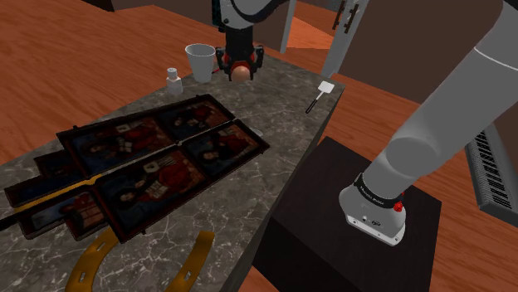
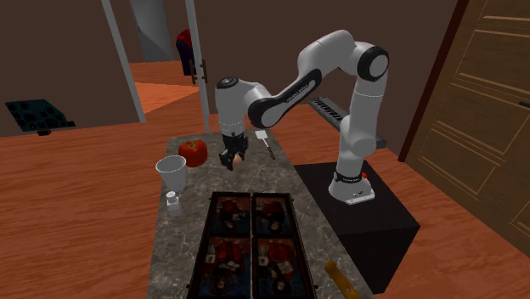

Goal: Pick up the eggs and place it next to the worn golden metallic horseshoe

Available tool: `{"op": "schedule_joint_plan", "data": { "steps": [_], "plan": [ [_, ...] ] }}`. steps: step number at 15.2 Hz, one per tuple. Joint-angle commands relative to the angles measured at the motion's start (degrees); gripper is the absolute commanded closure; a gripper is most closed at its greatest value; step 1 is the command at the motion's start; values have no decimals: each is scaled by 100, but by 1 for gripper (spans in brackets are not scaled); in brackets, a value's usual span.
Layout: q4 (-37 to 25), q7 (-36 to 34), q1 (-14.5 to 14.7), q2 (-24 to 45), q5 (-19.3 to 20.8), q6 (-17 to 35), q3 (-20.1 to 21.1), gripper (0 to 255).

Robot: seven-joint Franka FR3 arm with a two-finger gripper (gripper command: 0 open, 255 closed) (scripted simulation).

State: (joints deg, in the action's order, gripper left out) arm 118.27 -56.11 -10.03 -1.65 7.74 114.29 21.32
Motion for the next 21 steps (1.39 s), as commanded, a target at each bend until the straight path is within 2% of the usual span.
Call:
{"op": "schedule_joint_plan", "data": {
  "steps": [1,11,21],
  "plan": [
    [284,-174,118,-283,-130,-1,116,255],
    [1068,-1136,770,-1175,-728,-122,765,255],
    [1189,-2331,1436,-1531,-1255,-354,1589,255]
  ]
}}
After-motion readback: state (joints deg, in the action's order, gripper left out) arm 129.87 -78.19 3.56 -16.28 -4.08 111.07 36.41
